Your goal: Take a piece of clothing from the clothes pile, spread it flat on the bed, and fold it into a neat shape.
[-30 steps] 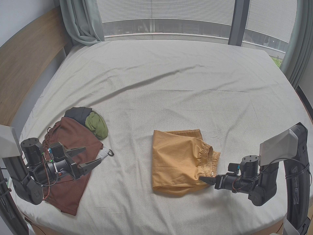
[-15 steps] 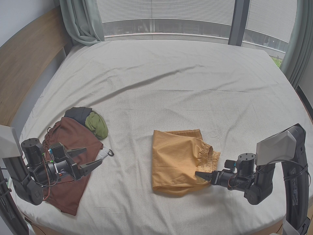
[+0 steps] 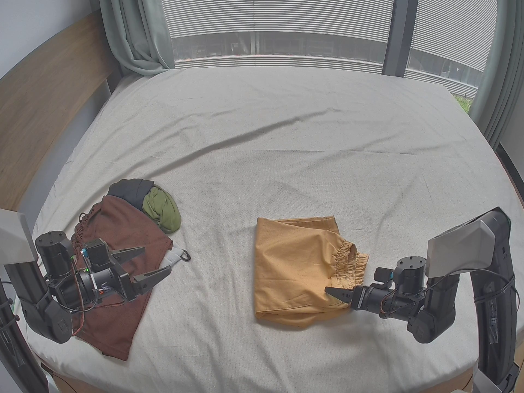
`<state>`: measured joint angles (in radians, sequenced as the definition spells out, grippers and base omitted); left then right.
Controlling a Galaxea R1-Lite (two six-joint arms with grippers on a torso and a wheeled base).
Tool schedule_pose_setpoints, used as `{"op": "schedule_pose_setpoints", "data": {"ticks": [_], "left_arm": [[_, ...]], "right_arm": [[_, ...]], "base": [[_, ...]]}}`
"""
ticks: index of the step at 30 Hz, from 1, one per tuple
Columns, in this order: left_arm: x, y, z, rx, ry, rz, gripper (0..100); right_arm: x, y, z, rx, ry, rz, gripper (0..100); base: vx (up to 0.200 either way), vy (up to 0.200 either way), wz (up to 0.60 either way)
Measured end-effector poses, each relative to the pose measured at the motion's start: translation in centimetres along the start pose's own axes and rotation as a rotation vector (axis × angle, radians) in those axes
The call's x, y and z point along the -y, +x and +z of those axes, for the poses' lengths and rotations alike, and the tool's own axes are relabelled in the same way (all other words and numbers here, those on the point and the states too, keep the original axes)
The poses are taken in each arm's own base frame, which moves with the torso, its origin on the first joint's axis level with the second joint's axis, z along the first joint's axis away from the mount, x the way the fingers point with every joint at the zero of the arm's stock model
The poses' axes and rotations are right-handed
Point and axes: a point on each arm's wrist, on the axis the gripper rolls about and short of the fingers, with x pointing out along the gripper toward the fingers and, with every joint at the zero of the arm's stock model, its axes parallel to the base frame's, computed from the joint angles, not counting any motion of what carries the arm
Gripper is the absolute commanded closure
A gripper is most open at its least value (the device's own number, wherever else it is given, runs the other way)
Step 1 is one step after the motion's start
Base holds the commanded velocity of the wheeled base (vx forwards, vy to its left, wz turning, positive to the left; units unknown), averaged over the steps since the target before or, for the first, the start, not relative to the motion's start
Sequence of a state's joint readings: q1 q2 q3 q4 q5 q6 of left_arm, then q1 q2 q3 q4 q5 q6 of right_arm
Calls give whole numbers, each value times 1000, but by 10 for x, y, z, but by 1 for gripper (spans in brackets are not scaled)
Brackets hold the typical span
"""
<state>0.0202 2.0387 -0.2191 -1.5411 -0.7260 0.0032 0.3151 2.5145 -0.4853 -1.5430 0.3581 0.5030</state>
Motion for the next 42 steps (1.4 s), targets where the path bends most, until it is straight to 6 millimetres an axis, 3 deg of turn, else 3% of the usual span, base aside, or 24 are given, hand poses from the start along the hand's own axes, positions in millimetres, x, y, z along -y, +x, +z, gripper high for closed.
{"op": "schedule_pose_setpoints", "data": {"ticks": [3,4,27,42], "left_arm": [[0,0,0,0,0,-1,0],[0,0,0,0,0,0,0],[-1,1,2,10,7,1,0],[-2,2,6,23,17,-8,0]], "right_arm": [[0,0,0,0,0,0,0],[0,0,0,-1,0,1,100],[-4,-1,3,7,-7,16,100],[-43,-12,23,64,-18,113,100]], "base": [[0,0,0],[0,0,0],[0,0,0],[0,0,0]]}}
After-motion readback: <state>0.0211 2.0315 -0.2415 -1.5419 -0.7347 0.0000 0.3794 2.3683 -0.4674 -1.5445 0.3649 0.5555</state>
